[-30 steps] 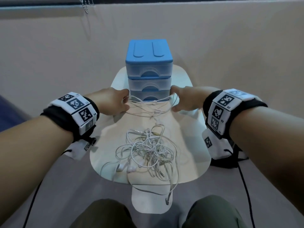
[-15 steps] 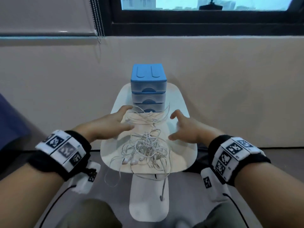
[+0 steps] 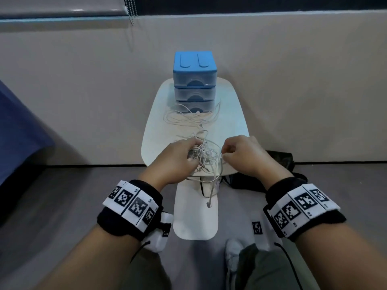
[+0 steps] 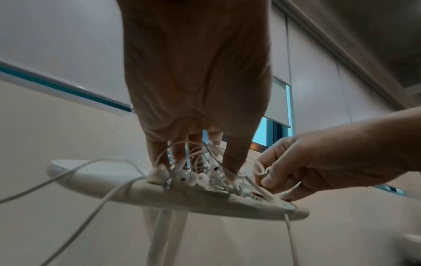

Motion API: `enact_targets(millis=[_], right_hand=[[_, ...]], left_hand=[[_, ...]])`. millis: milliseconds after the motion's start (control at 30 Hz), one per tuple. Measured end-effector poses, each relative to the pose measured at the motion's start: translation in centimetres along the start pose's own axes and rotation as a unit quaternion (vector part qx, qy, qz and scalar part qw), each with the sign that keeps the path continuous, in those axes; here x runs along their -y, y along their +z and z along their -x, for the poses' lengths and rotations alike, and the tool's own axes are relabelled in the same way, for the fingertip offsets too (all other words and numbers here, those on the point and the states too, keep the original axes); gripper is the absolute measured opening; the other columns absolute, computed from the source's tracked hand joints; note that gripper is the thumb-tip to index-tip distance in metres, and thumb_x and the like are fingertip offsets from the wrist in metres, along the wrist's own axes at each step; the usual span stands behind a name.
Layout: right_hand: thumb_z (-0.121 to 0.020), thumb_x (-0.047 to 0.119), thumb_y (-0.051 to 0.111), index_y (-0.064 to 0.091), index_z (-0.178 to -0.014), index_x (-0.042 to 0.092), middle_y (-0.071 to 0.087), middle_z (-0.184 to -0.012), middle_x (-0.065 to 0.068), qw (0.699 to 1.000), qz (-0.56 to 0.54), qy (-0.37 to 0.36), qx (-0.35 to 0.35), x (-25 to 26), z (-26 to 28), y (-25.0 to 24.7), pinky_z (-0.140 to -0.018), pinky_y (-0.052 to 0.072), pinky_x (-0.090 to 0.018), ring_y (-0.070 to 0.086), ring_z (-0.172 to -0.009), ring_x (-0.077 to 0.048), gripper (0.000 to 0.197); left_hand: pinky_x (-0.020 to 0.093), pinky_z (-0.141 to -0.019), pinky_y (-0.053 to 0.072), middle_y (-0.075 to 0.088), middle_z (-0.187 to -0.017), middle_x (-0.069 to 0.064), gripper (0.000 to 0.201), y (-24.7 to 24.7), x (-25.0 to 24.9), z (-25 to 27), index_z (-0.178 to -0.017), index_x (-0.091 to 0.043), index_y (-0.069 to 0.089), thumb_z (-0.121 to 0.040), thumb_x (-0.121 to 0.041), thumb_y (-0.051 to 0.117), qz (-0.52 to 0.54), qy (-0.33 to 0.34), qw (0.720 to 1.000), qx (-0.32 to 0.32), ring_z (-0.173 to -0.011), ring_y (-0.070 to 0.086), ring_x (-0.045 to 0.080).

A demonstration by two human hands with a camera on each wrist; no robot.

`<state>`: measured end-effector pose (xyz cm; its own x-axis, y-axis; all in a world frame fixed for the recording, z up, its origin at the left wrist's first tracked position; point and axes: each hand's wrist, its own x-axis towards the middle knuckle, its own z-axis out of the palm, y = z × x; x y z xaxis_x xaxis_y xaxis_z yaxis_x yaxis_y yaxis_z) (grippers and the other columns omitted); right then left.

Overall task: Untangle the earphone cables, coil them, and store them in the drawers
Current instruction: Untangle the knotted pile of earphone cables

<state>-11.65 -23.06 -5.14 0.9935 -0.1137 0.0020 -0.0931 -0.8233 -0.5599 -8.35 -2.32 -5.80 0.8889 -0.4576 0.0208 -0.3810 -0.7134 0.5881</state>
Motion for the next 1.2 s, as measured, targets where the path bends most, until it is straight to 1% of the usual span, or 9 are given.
enact_targets(millis=[200, 367, 500, 633, 700, 800, 967, 1067, 1200], right_hand=[[-0.084, 0.013, 0.061, 0.074, -0.091, 0.017, 0.073, -0.088, -0.001, 0.999, 0.001, -0.027, -0.031, -0.5, 0.0, 0.8, -0.079, 0.053, -0.031, 0.065, -0.089, -0.023, 0.016], [-0.083, 0.013, 0.062, 0.072, -0.087, 0.017, 0.074, -0.086, 0.001, 0.998, -0.009, -0.040, -0.049, -1.0, 0.1, 1.2, -0.080, 0.055, -0.037, 0.067, -0.087, -0.022, 0.011], [-0.083, 0.013, 0.061, 0.072, -0.089, 0.016, 0.074, -0.088, 0.002, 0.997, -0.006, -0.049, -0.055, -1.2, 0.2, 1.2, -0.080, 0.055, -0.037, 0.066, -0.088, -0.022, 0.012], [-0.083, 0.014, 0.061, 0.071, -0.088, 0.017, 0.073, -0.087, 0.004, 0.998, 0.001, -0.042, -0.054, -1.2, 0.0, 1.3, -0.079, 0.055, -0.035, 0.065, -0.087, -0.022, 0.011], [-0.083, 0.013, 0.061, 0.071, -0.088, 0.017, 0.072, -0.086, 0.004, 0.998, 0.001, -0.040, -0.053, -1.2, 0.0, 1.2, -0.077, 0.055, -0.035, 0.064, -0.085, -0.022, 0.011], [-0.084, 0.012, 0.061, 0.071, -0.089, 0.016, 0.072, -0.084, 0.003, 0.998, 0.001, -0.042, -0.052, -1.1, 0.1, 1.1, -0.075, 0.053, -0.032, 0.063, -0.082, -0.021, 0.012], [-0.085, 0.010, 0.061, 0.071, -0.087, 0.018, 0.071, -0.084, 0.005, 0.998, 0.009, -0.031, -0.044, -1.2, -0.1, 1.0, -0.074, 0.055, -0.034, 0.064, -0.082, -0.020, 0.013], [-0.085, 0.011, 0.063, 0.072, -0.087, 0.018, 0.072, -0.085, 0.003, 0.999, -0.003, -0.016, -0.041, -0.8, -0.5, 0.6, -0.076, 0.056, -0.033, 0.066, -0.084, -0.021, 0.012], [-0.093, 0.019, 0.068, 0.060, -0.114, 0.030, 0.076, -0.093, 0.001, 0.992, -0.127, -0.001, 0.029, -0.4, -1.1, -1.4, -0.060, 0.046, -0.026, 0.062, -0.062, -0.002, 0.025]], left_hand=[[0.039, -0.099, 0.047, 0.059, -0.134, 0.005, 0.084, 0.7, -0.2, -0.9, -0.162, -0.031, 0.023, -0.091, -0.027, 0.067, -0.079, 0.012, 0.997, -0.008, -0.125, 0.053, 0.026], [0.044, -0.080, 0.053, 0.052, -0.103, 0.006, 0.052, 1.1, -1.1, -1.5, -0.137, -0.015, 0.045, -0.093, -0.031, 0.067, -0.137, -0.026, 0.990, 0.003, -0.115, 0.050, 0.031], [0.040, -0.070, 0.047, 0.051, -0.097, 0.010, 0.036, 1.4, -0.9, -1.8, -0.120, -0.016, 0.047, -0.092, -0.028, 0.066, -0.151, -0.018, 0.988, -0.012, -0.110, 0.048, 0.033], [0.031, -0.062, 0.043, 0.057, -0.098, 0.010, 0.017, 1.4, -0.2, -2.0, -0.102, -0.026, 0.055, -0.091, -0.021, 0.065, -0.037, -0.022, 0.998, -0.047, -0.084, 0.058, 0.029], [0.022, -0.057, 0.035, 0.061, -0.086, 0.002, 0.019, 1.2, 0.0, -2.0, -0.088, -0.030, 0.055, -0.088, -0.015, 0.066, 0.012, -0.014, 0.998, -0.058, -0.078, 0.056, 0.023], [0.014, -0.055, 0.033, 0.060, -0.073, -0.012, 0.018, 0.7, -0.4, -1.5, -0.087, -0.025, 0.062, -0.087, -0.008, 0.067, 0.085, -0.013, 0.993, -0.083, -0.069, 0.053, 0.009], [0.029, -0.053, 0.051, 0.072, -0.082, 0.004, 0.020, 0.2, -0.4, -0.7, -0.095, -0.023, 0.071, -0.091, -0.004, 0.065, 0.275, -0.027, 0.954, -0.119, -0.066, 0.063, 0.019], [0.034, -0.060, 0.052, 0.072, -0.079, -0.002, 0.015, 0.2, -0.2, -0.4, -0.093, -0.017, 0.070, -0.095, -0.002, 0.066, 0.357, -0.054, 0.921, -0.145, -0.066, 0.065, 0.017], [0.036, -0.067, 0.055, 0.074, -0.084, 0.002, 0.017, 0.3, -0.4, -0.3, -0.087, -0.022, 0.072, -0.097, -0.009, 0.068, 0.434, -0.084, 0.884, -0.152, -0.074, 0.069, 0.018]])
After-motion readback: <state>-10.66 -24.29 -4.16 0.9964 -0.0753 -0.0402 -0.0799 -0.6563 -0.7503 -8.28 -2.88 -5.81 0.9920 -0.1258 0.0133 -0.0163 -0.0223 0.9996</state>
